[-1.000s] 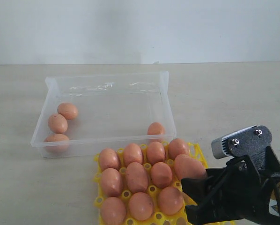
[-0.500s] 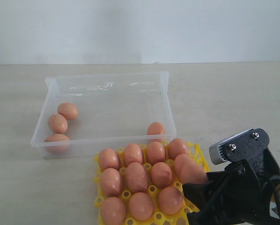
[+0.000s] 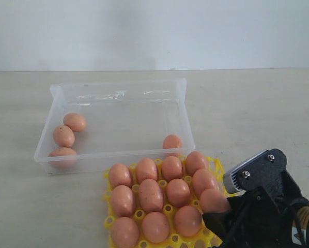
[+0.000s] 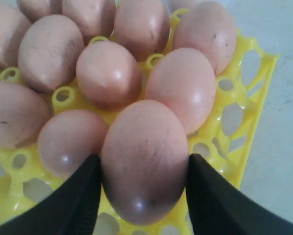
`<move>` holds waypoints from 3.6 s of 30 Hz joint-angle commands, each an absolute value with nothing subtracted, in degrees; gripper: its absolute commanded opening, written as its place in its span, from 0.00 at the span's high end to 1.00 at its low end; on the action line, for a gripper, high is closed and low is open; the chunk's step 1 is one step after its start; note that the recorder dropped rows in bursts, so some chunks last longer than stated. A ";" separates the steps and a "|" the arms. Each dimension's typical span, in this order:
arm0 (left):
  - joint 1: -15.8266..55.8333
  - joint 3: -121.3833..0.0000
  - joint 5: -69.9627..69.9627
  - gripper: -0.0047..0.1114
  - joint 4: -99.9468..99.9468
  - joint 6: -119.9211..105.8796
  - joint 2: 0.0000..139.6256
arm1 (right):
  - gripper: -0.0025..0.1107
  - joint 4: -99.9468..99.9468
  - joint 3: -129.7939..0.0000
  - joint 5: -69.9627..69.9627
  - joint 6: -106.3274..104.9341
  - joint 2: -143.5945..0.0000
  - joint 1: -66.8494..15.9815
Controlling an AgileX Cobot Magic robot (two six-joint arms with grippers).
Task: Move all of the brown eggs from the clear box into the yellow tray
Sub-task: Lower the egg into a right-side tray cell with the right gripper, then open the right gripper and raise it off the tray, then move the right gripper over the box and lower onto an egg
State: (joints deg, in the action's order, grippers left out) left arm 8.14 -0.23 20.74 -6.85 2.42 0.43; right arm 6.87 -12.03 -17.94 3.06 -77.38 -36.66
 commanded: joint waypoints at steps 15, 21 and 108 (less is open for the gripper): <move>8.27 0.00 20.31 0.92 -6.61 2.18 0.67 | 0.55 2.64 -12.09 -18.56 3.03 -80.62 -36.57; 8.27 0.00 20.31 0.92 -6.61 2.18 0.67 | 0.55 2.64 -12.09 -19.54 3.03 -80.50 -36.57; 8.27 0.00 20.31 0.92 -6.61 2.18 0.67 | 0.82 21.68 -111.53 53.88 -16.08 -121.75 -36.67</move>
